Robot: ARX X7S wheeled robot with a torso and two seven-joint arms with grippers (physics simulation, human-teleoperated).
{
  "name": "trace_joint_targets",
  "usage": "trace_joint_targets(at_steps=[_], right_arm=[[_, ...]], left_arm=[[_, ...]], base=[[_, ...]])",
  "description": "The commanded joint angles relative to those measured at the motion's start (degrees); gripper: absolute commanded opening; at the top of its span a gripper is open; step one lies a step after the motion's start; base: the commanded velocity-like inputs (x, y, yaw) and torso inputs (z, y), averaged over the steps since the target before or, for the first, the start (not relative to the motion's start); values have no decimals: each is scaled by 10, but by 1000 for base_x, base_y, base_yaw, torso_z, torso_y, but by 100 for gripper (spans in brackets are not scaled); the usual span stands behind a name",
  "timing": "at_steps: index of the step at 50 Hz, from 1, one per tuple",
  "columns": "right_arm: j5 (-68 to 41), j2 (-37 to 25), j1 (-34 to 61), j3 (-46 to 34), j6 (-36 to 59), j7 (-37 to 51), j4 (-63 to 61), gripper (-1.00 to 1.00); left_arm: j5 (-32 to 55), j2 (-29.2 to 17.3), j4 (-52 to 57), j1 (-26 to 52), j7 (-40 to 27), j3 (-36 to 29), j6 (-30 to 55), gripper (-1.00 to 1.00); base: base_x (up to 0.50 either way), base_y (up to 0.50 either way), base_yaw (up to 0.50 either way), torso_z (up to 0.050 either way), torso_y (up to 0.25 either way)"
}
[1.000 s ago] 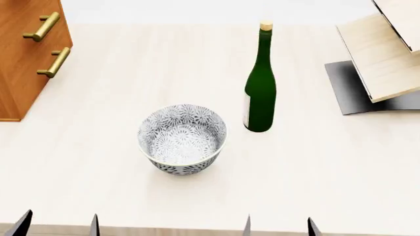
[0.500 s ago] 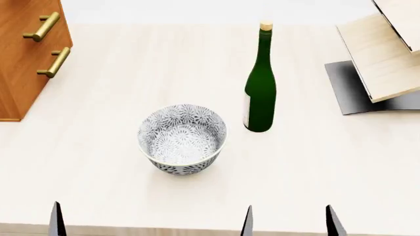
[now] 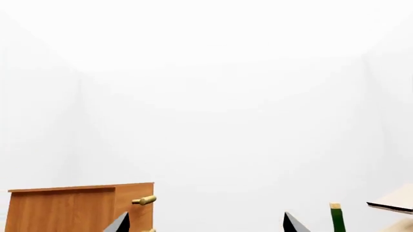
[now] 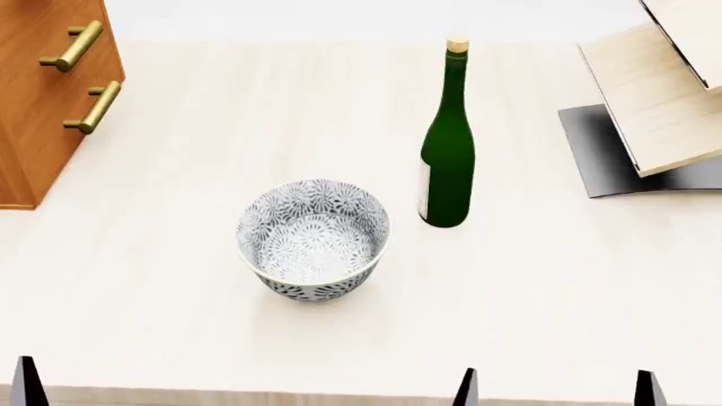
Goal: Put the wine bottle on the wine rack.
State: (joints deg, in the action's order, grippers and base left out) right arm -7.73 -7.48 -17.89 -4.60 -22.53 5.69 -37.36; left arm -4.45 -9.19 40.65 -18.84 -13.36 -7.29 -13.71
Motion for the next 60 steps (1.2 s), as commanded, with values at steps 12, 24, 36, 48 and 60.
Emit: trace_joint_targets(at_steps=[12,24,36,48,60], right_arm=[[1,-11,-5,-9,-38,12,7,100],[-5,-16,1,-13,-34,20,14,100],[-6,-25,6,-21,-23,24,17,100],[-5,-30,6,-23,-25,31,19,100],[-4,-35,9,-28,-21,36,19,100]], left_arm=[[-4,-15,4,-4,-12,-10,-15,100],[3,-22,3,-1,-13,-16,-10,100],[3,-26,6,-1,-17,-21,-8,100],[-2,-30,5,1,-20,-29,-3,100],[-1,-35,6,3,-24,-34,0,100]], base=[[126,0,0,0,0],[129,0,0,0,0],[128,0,0,0,0],[129,0,0,0,0],[128,0,0,0,0]])
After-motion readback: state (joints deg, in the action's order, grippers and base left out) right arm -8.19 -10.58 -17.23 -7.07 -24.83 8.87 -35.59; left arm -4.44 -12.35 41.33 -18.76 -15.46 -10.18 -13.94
